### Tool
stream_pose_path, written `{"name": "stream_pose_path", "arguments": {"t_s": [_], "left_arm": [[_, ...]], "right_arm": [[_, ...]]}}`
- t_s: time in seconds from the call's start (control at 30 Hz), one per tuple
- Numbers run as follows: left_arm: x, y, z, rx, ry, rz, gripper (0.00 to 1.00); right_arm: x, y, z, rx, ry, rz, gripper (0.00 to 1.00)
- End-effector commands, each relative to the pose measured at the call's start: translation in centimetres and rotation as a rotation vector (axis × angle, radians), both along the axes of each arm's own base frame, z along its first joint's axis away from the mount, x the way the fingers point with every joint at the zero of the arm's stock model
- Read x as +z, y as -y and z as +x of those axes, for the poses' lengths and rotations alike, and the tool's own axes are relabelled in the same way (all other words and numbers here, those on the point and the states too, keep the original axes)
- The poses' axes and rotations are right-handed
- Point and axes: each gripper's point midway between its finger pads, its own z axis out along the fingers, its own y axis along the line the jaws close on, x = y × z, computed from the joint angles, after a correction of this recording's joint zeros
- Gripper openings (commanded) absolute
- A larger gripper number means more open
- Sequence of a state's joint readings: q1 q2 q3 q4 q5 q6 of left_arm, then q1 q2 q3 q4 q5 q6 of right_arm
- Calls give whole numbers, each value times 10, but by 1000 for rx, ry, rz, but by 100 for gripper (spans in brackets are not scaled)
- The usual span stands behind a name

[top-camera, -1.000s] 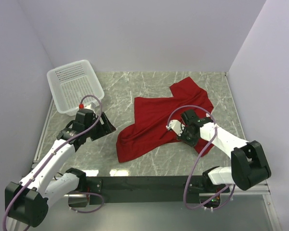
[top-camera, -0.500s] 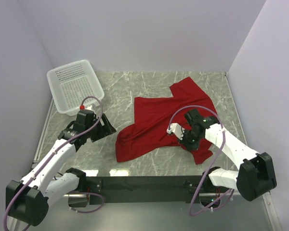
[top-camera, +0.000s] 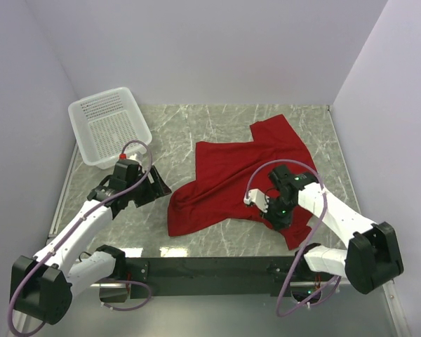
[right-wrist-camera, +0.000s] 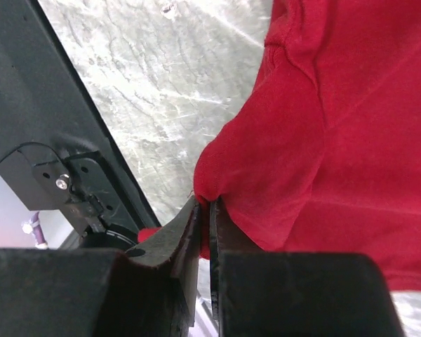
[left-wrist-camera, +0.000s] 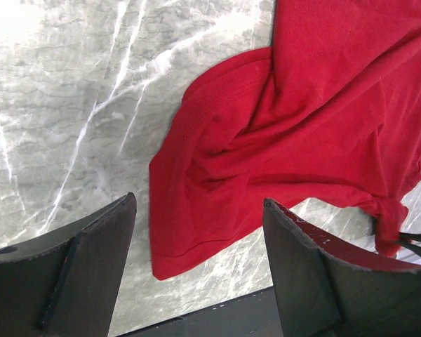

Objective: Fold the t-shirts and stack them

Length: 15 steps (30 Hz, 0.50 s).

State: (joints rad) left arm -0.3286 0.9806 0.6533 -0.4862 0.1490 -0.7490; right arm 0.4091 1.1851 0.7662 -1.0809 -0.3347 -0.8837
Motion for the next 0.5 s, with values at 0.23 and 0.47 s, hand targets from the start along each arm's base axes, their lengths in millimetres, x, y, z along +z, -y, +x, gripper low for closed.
{"name": "stream_pose_path", "arguments": {"t_s": [0.23,0.47], "left_arm": [[2,5,3,-18,16,-26,78],[-2,5,-1,-17,8,-29,78]], "right_arm": [[-26,-6,3,-50,-34,-54,21],[-32,-3,3,-70,-40,-89,38]]}}
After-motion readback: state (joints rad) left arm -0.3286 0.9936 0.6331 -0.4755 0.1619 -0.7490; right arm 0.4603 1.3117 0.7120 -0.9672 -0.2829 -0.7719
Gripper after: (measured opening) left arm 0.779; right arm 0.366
